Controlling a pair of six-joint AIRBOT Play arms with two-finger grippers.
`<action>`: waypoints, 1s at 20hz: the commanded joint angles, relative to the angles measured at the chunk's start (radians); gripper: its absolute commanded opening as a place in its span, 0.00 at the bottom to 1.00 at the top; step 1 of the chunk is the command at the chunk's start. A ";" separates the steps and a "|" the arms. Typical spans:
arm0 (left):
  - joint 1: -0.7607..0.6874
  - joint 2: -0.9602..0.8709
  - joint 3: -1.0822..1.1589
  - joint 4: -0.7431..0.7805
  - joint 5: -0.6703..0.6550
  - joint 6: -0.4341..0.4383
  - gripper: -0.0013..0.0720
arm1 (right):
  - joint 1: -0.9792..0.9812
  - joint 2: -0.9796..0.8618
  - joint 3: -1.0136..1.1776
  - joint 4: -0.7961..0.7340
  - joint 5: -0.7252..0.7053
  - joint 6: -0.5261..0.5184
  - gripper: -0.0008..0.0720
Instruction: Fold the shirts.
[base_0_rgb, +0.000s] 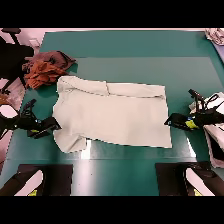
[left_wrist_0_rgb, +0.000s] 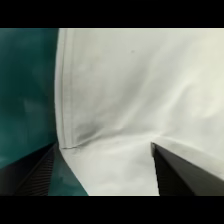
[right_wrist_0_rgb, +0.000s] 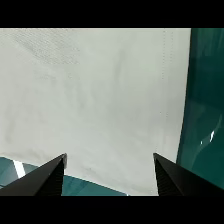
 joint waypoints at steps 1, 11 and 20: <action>0.002 -0.032 -0.018 0.001 -0.008 0.047 0.97 | 0.000 0.000 0.002 0.002 0.000 -0.006 0.86; 0.002 -0.080 -0.082 0.048 0.002 0.026 0.96 | 0.000 0.000 0.002 0.002 0.007 -0.006 0.86; 0.002 -0.081 -0.104 -0.289 0.122 0.156 0.57 | 0.000 0.000 0.002 0.003 0.021 -0.006 0.86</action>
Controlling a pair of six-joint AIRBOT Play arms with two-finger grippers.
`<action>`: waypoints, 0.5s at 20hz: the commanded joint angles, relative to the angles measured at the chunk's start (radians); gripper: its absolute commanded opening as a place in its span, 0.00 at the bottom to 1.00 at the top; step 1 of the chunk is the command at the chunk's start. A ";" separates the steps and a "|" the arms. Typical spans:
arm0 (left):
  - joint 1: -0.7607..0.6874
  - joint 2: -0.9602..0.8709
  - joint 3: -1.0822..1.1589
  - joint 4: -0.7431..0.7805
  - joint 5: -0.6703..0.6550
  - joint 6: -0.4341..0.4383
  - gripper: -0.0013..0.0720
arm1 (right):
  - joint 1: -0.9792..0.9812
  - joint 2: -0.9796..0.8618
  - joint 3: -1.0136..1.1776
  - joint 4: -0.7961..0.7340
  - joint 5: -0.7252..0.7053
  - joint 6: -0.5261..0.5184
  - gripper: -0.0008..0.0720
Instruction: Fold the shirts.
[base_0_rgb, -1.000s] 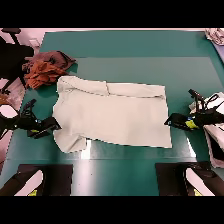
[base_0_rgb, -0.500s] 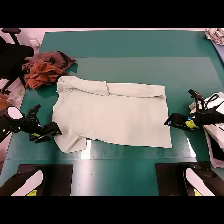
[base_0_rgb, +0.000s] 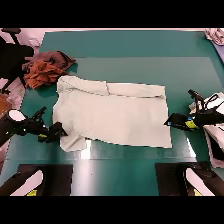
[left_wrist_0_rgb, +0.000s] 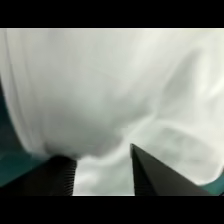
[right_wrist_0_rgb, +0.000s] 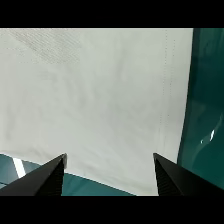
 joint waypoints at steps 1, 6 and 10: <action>0.001 0.003 0.005 -0.101 0.084 0.042 0.57 | 0.000 0.000 0.001 0.000 0.019 0.000 0.86; 0.001 0.003 0.068 -0.091 0.105 0.041 0.07 | -0.001 0.000 0.001 -0.005 0.032 0.000 0.86; 0.001 0.015 0.179 -0.081 -0.011 0.041 0.07 | -0.019 0.000 0.000 -0.124 0.100 0.013 0.87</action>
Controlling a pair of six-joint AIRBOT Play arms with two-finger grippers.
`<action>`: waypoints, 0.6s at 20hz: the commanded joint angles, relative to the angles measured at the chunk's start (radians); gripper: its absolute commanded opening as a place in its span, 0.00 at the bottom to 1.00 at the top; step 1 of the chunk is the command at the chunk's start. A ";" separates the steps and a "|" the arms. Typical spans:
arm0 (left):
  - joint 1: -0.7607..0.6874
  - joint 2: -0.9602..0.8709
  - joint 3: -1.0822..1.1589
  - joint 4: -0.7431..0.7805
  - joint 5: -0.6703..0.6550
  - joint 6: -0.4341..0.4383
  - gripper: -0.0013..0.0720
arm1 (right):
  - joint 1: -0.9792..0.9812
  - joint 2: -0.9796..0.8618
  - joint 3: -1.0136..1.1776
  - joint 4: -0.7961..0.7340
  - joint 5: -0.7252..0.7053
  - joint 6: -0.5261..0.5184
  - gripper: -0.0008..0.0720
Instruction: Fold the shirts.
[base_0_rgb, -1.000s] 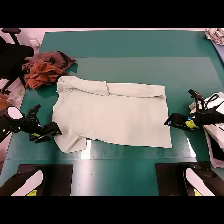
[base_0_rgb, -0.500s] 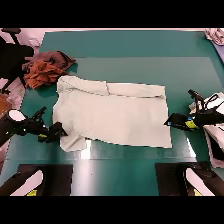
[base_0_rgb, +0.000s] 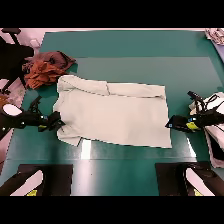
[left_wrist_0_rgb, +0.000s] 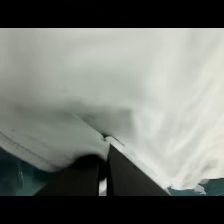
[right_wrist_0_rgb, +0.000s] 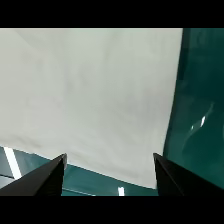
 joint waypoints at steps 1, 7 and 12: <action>0.000 0.023 0.089 -0.001 -0.097 0.001 0.07 | -0.031 0.006 -0.002 -0.068 0.047 0.019 0.87; 0.000 0.092 0.104 -0.005 -0.112 -0.016 0.07 | -0.115 0.082 -0.138 -0.062 0.043 0.077 0.87; 0.000 0.092 0.104 -0.058 -0.114 -0.016 0.07 | -0.114 0.047 -0.259 -0.005 -0.022 0.085 0.87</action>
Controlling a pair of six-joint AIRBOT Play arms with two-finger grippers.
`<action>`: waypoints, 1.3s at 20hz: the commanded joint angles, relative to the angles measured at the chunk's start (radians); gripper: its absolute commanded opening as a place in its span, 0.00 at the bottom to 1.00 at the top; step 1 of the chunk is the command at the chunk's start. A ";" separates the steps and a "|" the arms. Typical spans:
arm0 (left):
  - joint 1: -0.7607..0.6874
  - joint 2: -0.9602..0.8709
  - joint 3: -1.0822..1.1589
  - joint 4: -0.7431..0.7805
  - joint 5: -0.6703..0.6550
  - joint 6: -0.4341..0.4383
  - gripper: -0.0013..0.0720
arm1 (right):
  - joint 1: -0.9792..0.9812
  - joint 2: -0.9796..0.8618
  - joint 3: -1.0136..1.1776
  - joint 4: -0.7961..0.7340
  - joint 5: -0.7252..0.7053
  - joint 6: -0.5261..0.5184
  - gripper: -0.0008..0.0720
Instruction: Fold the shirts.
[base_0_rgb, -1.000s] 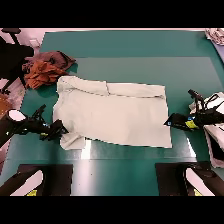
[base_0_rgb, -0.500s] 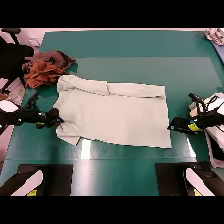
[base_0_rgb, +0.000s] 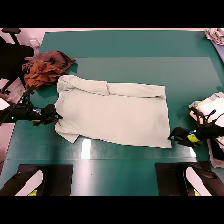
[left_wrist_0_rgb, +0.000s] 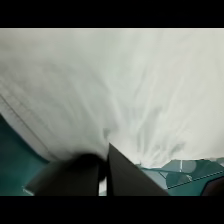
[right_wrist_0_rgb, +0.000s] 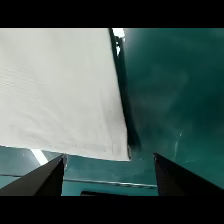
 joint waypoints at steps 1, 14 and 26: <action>0.001 0.004 0.003 -0.032 -0.005 -0.003 0.07 | -0.005 -0.042 -0.072 0.057 -0.067 0.010 0.87; 0.001 0.004 0.277 -0.076 -0.141 -0.023 0.07 | 0.204 -0.062 0.243 0.504 -0.170 -0.112 0.04; 0.001 0.069 1.362 -0.048 -0.159 -0.237 0.06 | 0.025 -0.041 1.538 0.432 0.083 -0.187 0.04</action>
